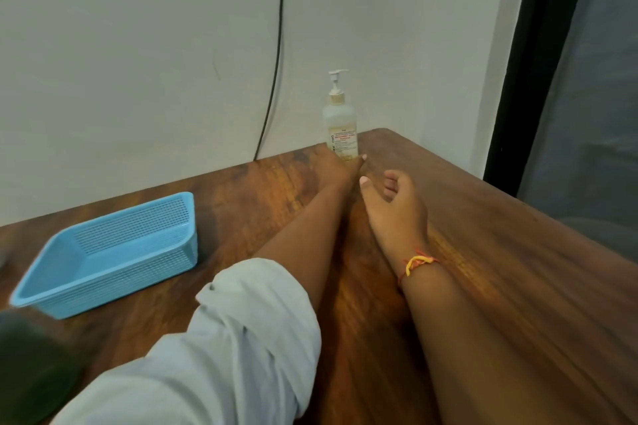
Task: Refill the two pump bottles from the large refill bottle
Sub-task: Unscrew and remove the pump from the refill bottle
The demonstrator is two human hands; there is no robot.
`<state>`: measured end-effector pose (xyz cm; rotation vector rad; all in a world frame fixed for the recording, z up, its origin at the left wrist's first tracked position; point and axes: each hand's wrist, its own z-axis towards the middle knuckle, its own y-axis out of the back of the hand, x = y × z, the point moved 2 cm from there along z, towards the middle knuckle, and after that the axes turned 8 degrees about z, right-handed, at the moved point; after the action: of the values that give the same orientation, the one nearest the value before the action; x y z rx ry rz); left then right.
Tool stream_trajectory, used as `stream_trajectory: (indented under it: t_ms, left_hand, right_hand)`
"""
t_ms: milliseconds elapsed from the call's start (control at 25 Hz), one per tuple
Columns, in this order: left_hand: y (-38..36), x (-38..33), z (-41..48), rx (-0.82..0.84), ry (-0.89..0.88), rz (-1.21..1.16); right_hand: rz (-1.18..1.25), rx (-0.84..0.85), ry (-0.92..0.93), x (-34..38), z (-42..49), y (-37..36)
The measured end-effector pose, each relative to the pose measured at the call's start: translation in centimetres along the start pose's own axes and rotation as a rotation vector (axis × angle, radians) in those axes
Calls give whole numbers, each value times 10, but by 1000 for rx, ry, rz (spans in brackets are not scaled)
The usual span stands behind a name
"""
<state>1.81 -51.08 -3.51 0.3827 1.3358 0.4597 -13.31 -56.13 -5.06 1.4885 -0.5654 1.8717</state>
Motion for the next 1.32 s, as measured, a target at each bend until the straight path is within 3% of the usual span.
stream_trajectory:
  t_ms: [240,400,720,800,960,1200,1320]
  left_hand:
    - [-27,1,17,-116,44,49]
    - [-21,7,21,-110,65,15]
    - [62,25,-66,-5,-35,-59]
    - [94,30,-99,30,-32,-76]
    - [162,52,-161,97,60,-58]
    - [248,94,-230,176,-10,-5]
    - [284,114,-248,231,-22,-25]
  right_hand:
    - [22,13,-5,-3,-2,-5]
    - [18,15,4,-1,-3,-6]
    - [-30,143,48,8,-13,-17]
    - [-19,252,80,17,-22,-24]
    - [72,659,52,47,-58,-32]
    - [247,1203,-53,89,-130,-49]
    - [177,1325,10,110,-156,-62]
